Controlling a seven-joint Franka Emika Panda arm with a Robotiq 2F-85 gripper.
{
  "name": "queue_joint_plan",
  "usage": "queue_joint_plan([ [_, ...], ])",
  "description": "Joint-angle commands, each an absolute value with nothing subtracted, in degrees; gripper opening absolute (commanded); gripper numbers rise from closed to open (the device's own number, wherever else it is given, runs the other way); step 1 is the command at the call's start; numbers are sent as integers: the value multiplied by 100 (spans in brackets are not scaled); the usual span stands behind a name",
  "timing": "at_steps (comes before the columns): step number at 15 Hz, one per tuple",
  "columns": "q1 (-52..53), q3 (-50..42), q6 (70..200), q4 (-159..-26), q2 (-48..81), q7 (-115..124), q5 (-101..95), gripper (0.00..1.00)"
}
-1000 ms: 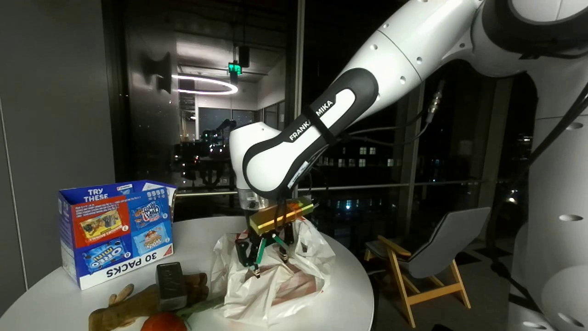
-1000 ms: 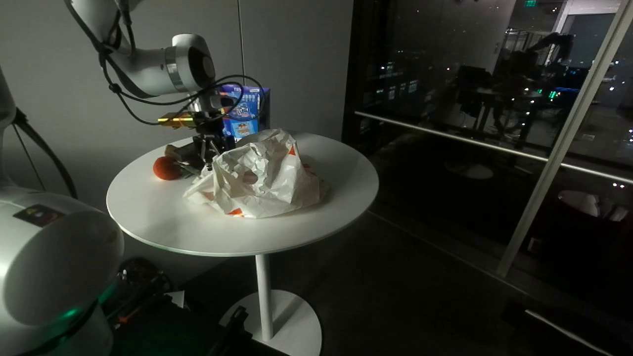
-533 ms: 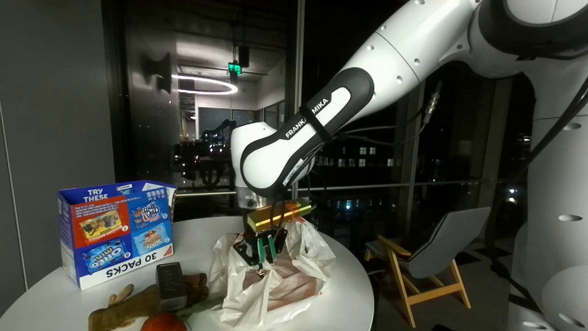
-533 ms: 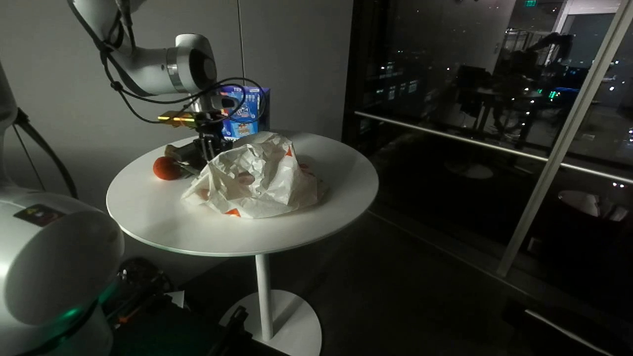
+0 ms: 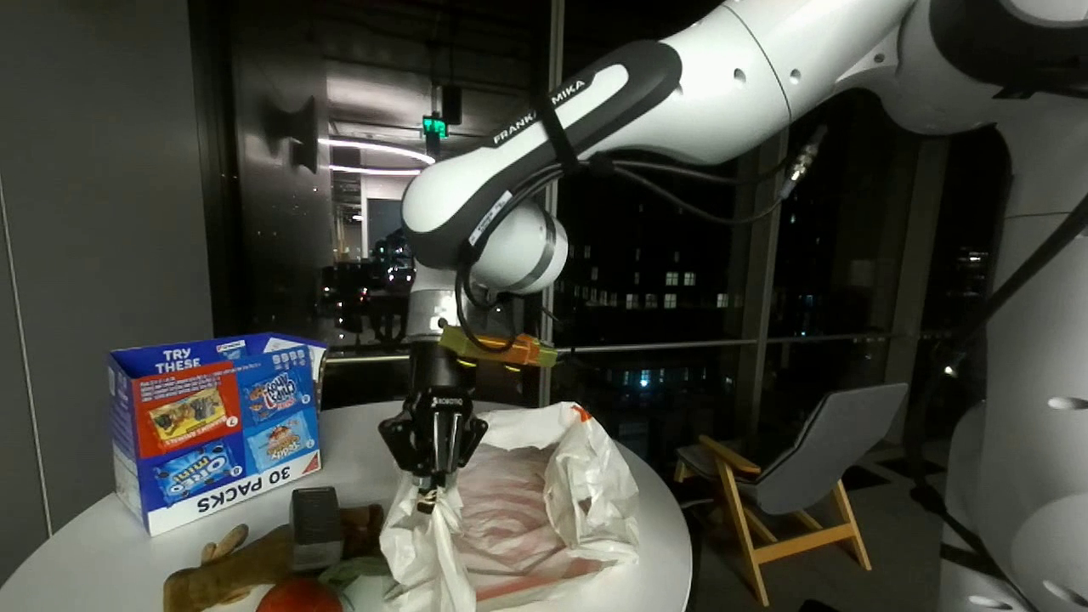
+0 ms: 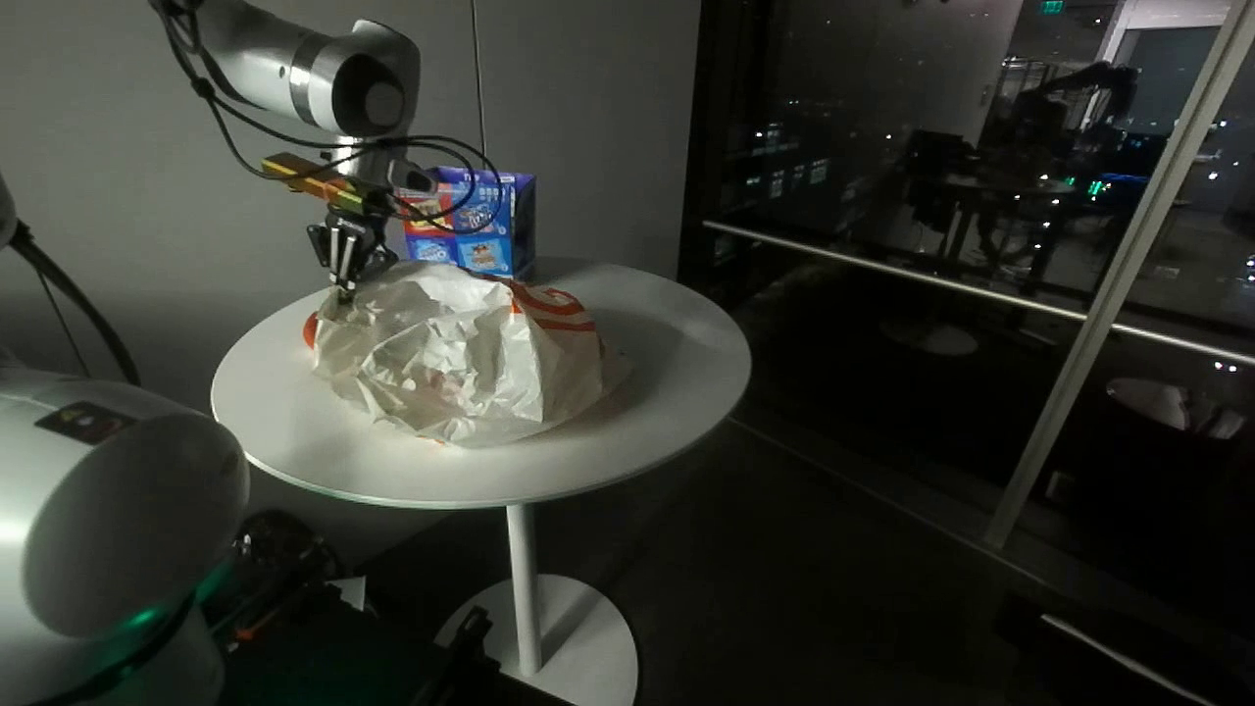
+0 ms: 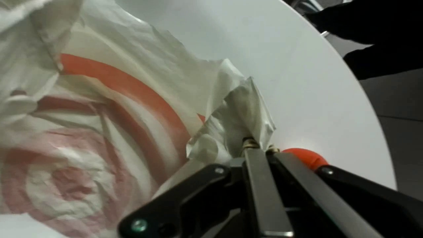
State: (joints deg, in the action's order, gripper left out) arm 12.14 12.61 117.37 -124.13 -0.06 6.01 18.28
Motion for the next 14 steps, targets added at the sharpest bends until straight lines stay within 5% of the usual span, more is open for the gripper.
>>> queue_joint_plan([
  [1, 1131, 1162, 11645, -11922, 408, -356, 2920, 7],
  [8, 1102, 1110, 13301, -12109, 818, 106, 2558, 7],
  [9, 1064, 1143, 13312, -12094, 850, -59, 2748, 32],
  [10, 1046, 1159, 13326, -12095, 866, -97, 2818, 32],
  [14, 1145, 1020, 13100, -12206, 686, 734, 1853, 59],
])
